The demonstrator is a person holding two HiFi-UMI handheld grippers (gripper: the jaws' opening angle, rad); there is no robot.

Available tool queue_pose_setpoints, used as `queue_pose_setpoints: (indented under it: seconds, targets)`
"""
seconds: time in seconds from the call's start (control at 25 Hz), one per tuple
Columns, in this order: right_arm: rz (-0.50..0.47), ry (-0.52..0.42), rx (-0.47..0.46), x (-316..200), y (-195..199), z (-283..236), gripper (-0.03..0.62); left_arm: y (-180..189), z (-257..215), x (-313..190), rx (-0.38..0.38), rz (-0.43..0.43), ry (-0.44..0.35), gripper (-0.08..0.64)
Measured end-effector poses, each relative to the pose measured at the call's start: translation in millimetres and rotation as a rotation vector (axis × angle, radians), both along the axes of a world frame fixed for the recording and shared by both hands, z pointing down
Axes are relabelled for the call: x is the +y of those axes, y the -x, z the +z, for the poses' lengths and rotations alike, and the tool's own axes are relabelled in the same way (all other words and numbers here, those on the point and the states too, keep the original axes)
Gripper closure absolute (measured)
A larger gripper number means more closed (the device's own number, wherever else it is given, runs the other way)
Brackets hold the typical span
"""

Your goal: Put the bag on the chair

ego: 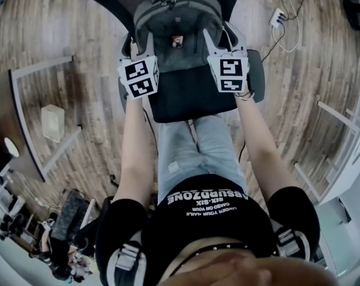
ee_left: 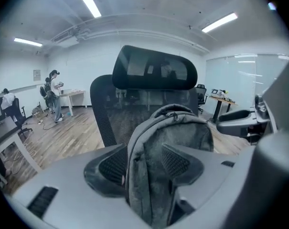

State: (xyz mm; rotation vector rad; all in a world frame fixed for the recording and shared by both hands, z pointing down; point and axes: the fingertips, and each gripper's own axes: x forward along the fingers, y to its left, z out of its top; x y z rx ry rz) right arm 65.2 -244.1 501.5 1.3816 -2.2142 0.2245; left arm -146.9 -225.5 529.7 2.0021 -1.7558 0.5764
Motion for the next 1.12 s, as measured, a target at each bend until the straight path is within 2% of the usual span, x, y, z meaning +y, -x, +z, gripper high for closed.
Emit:
queue_pose_setpoints:
  seconds: [0.2, 0.28, 0.32, 0.44, 0.6, 0.72, 0.8, 0.92, 1.12]
  targets:
    - [0.006, 0.012, -0.032, 26, -4, -35, 0.505, -16, -43, 17, 0.010, 0.059, -0.042, 0.325]
    - [-0.002, 0.014, -0.039, 37, -5, -51, 0.553, -23, -60, 28, 0.036, 0.098, -0.037, 0.332]
    - [-0.011, 0.017, -0.049, 42, -5, -60, 0.565, -26, -70, 33, 0.062, 0.114, -0.035, 0.359]
    - [-0.036, 0.028, -0.099, 57, -4, -87, 0.574, -32, -104, 46, 0.106, 0.134, -0.059, 0.447]
    - [-0.045, 0.041, -0.177, 73, -3, -118, 0.575, -35, -140, 60, 0.069, 0.133, -0.120, 0.514]
    - [-0.056, 0.021, -0.219, 86, 1, -139, 0.575, -41, -160, 75, 0.077, 0.143, -0.154, 0.528]
    - [-0.060, 0.011, -0.222, 93, 3, -150, 0.577, -45, -171, 82, 0.109, 0.142, -0.158, 0.532]
    - [-0.059, 0.033, -0.230, 109, 4, -158, 0.577, -53, -178, 96, 0.155, 0.169, -0.135, 0.534]
    - [-0.098, 0.040, -0.228, 131, 8, -171, 0.577, -71, -181, 114, 0.165, 0.217, -0.090, 0.538]
